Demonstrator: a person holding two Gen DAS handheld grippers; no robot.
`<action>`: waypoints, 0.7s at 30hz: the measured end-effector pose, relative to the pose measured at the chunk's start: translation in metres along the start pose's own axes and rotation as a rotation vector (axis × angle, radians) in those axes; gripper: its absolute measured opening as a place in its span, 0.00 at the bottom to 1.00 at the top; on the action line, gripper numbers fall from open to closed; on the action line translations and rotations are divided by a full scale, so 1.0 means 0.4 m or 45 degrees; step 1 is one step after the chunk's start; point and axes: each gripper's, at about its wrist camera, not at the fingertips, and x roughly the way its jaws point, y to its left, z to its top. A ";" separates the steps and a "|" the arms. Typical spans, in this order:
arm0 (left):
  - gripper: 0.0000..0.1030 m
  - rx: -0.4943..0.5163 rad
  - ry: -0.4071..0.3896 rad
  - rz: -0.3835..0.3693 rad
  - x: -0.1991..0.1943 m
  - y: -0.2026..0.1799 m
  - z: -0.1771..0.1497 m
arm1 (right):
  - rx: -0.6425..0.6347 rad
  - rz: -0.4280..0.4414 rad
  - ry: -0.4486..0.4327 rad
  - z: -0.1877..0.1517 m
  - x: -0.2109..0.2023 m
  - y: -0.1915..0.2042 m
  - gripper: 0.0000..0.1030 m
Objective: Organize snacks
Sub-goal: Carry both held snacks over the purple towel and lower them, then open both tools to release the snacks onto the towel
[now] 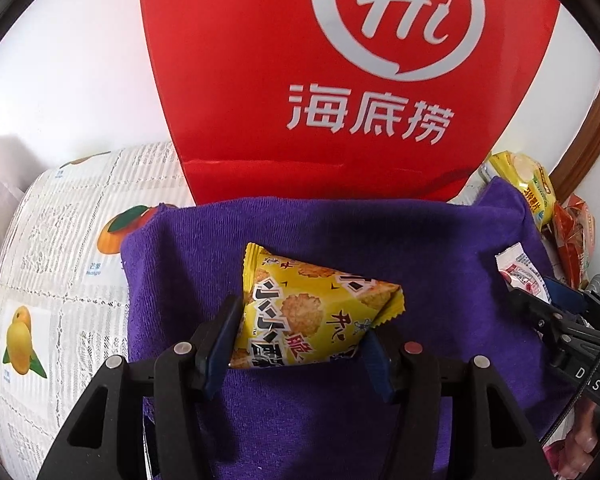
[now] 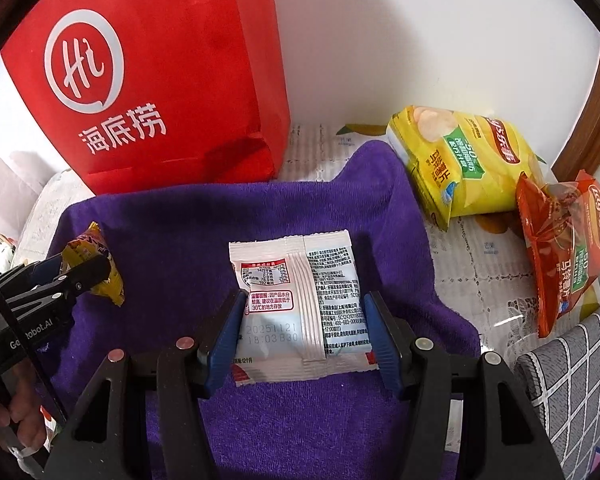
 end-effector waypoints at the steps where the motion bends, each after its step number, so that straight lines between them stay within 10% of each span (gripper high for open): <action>1: 0.54 -0.003 0.003 -0.002 0.002 0.001 -0.001 | 0.001 -0.003 0.001 0.001 0.003 0.000 0.58; 21: 0.76 -0.004 -0.049 -0.021 -0.039 -0.012 0.009 | 0.022 0.030 -0.118 0.015 -0.051 0.000 0.81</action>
